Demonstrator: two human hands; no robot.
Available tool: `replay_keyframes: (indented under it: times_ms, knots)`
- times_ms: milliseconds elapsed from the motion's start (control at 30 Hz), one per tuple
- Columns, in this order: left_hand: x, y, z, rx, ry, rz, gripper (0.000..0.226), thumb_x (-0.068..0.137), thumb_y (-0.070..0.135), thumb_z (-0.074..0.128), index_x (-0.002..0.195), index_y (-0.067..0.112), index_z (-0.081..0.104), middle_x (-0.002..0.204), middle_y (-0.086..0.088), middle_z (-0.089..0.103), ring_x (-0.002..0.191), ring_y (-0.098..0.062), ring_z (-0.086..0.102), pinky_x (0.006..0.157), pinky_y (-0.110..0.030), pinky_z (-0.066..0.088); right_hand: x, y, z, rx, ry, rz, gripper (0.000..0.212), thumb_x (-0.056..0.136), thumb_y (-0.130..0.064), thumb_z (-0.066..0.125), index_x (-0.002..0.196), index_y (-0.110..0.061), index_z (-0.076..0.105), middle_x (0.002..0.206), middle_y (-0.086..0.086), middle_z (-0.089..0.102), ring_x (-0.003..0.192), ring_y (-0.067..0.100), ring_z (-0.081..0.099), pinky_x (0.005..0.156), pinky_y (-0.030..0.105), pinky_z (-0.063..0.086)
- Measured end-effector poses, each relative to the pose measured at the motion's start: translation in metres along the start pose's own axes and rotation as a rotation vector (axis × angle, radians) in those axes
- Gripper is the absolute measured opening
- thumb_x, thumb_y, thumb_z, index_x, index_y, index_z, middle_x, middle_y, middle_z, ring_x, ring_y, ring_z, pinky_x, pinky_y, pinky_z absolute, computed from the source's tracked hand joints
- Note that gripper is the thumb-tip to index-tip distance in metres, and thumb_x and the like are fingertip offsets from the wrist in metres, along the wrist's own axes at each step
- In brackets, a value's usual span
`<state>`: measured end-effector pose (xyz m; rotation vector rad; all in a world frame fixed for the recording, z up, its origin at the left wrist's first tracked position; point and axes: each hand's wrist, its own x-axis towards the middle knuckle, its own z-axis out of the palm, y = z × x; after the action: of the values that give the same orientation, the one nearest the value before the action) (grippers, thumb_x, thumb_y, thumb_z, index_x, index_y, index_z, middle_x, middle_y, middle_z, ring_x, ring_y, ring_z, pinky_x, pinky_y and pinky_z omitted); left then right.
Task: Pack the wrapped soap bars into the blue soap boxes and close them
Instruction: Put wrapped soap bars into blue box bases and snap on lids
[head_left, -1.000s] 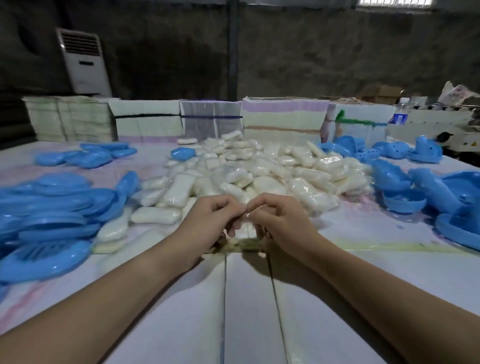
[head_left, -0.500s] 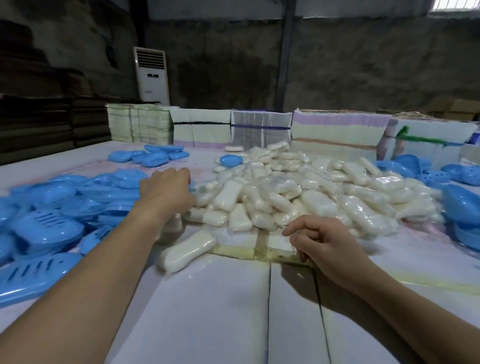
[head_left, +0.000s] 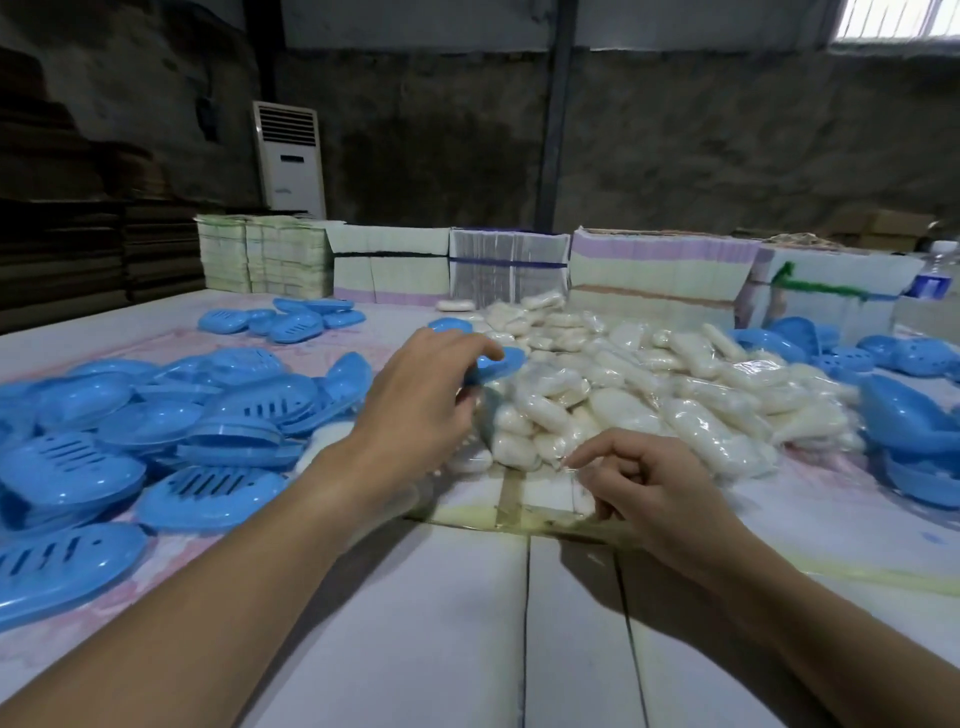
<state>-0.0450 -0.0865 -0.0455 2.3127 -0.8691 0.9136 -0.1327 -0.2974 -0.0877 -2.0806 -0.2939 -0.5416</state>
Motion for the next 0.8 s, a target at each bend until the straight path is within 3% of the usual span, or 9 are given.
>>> replay_keyframes:
  times_ms: [133, 233, 333, 433, 500, 600, 700, 800]
  knots:
    - [-0.008, 0.018, 0.005, -0.261, -0.055, 0.134, 0.031, 0.078, 0.009, 0.07, 0.107, 0.018, 0.074, 0.084, 0.017, 0.06, 0.082, -0.005, 0.054, 0.073, -0.016, 0.04, 0.003, -0.001, -0.011, 0.113, 0.247, 0.015, 0.03, 0.084, 0.012, 0.054, 0.077, -0.013, 0.07, 0.044, -0.005, 0.038, 0.045, 0.007, 0.046, 0.051, 0.016, 0.039]
    - [-0.013, 0.025, 0.008, -0.422, -0.202, 0.177, 0.02, 0.072, 0.01, 0.069, 0.088, 0.018, 0.076, 0.077, 0.006, 0.067, 0.075, -0.01, 0.057, 0.069, -0.021, 0.046, 0.004, -0.004, -0.024, 0.11, 0.409, -0.005, 0.027, 0.085, 0.012, 0.053, 0.079, -0.009, 0.068, 0.048, 0.007, 0.041, 0.047, 0.006, 0.045, 0.05, 0.016, 0.039]
    - [-0.021, 0.028, 0.015, -0.531, -0.441, 0.174, 0.018, 0.073, 0.003, 0.076, 0.083, 0.019, 0.076, 0.079, 0.006, 0.066, 0.076, -0.014, 0.06, 0.07, -0.031, 0.05, 0.005, -0.007, -0.034, 0.079, 0.51, -0.006, 0.025, 0.085, 0.01, 0.053, 0.081, -0.009, 0.068, 0.054, 0.019, 0.048, 0.05, 0.007, 0.047, 0.051, 0.017, 0.039]
    - [-0.027, 0.032, 0.021, -0.554, -0.639, 0.163, 0.015, 0.074, 0.018, 0.084, 0.082, 0.027, 0.076, 0.093, 0.007, 0.066, 0.091, -0.013, 0.061, 0.08, -0.034, 0.051, 0.006, -0.003, -0.04, 0.011, 0.536, 0.033, 0.026, 0.084, 0.006, 0.055, 0.08, -0.016, 0.069, 0.056, 0.007, 0.052, 0.052, 0.011, 0.047, 0.052, 0.023, 0.039]
    - [-0.029, 0.034, 0.025, -0.552, -0.68, 0.165, 0.016, 0.073, 0.033, 0.085, 0.085, 0.034, 0.074, 0.103, 0.015, 0.063, 0.103, -0.008, 0.057, 0.09, -0.032, 0.046, 0.006, 0.003, -0.043, -0.171, 0.506, 0.052, 0.021, 0.084, -0.001, 0.06, 0.085, -0.021, 0.069, 0.061, -0.002, 0.056, 0.058, 0.012, 0.049, 0.057, 0.028, 0.04]
    - [-0.03, 0.035, 0.027, -0.582, -0.636, 0.106, 0.015, 0.071, 0.038, 0.086, 0.078, 0.039, 0.073, 0.112, 0.025, 0.053, 0.113, 0.001, 0.052, 0.092, -0.019, 0.044, 0.005, 0.01, -0.043, -0.568, 0.342, 0.114, 0.032, 0.085, -0.025, 0.066, 0.116, -0.026, 0.064, 0.096, -0.004, 0.063, 0.098, 0.018, 0.05, 0.079, 0.035, 0.04]
    - [-0.032, 0.035, 0.032, -0.588, -0.636, 0.08, 0.019, 0.072, 0.032, 0.088, 0.08, 0.039, 0.072, 0.116, 0.022, 0.053, 0.111, 0.002, 0.052, 0.091, -0.014, 0.041, 0.009, 0.012, -0.04, -0.816, 0.203, 0.178, 0.056, 0.087, -0.049, 0.057, 0.141, -0.036, 0.045, 0.134, -0.004, 0.054, 0.122, 0.022, 0.034, 0.095, 0.038, 0.03]
    - [-0.032, 0.036, 0.037, -0.607, -0.617, 0.053, 0.029, 0.072, 0.028, 0.089, 0.096, 0.033, 0.072, 0.114, 0.012, 0.058, 0.108, -0.003, 0.055, 0.093, -0.016, 0.042, 0.014, 0.015, -0.032, -0.987, 0.053, 0.196, 0.057, 0.09, -0.062, 0.042, 0.144, -0.047, 0.033, 0.15, -0.007, 0.04, 0.135, 0.023, 0.023, 0.102, 0.044, 0.024]
